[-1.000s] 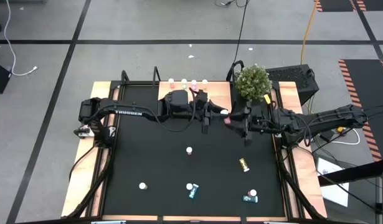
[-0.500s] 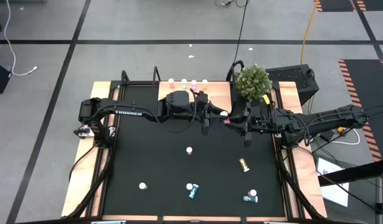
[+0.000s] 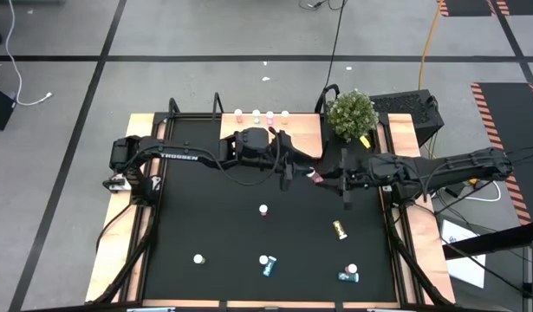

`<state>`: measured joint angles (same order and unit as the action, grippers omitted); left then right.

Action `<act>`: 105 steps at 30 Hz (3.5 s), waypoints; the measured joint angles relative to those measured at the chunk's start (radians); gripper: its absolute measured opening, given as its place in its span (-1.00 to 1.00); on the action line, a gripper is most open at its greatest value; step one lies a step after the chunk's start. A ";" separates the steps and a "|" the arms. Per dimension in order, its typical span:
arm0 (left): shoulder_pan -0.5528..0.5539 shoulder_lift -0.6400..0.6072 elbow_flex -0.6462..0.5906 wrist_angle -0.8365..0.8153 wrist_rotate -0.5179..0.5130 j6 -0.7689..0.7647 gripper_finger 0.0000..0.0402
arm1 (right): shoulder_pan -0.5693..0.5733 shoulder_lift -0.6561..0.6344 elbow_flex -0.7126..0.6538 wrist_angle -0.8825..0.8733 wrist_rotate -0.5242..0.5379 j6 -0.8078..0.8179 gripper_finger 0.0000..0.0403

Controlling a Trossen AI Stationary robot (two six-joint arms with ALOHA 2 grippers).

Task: Pick and place medicine bottles onto shelf by color
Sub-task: Put the top orange pill bottle on the shelf aligned with the other orange pill bottle

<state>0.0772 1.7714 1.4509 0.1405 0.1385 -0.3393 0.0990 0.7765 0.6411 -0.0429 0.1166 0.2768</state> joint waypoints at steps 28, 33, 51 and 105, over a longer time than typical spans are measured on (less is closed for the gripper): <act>0.004 0.000 0.000 -0.065 0.021 0.050 0.24 | -0.028 0.015 0.001 -0.010 0.065 -0.062 -0.48; 0.015 0.005 0.000 -0.063 -0.013 0.050 0.06 | -0.029 0.050 0.001 -0.052 0.066 -0.058 -0.48; 0.008 0.010 -0.001 -0.211 -0.033 0.051 0.20 | -0.028 0.111 0.001 0.029 0.063 -0.052 -0.48; 0.070 0.009 0.000 -0.030 0.051 -0.081 -0.14 | -0.098 0.022 0.000 0.046 0.039 -0.082 -0.48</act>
<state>0.1476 1.7802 1.4506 0.1107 0.1894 -0.4204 0.0012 0.7981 0.6411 0.0032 0.1558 0.1951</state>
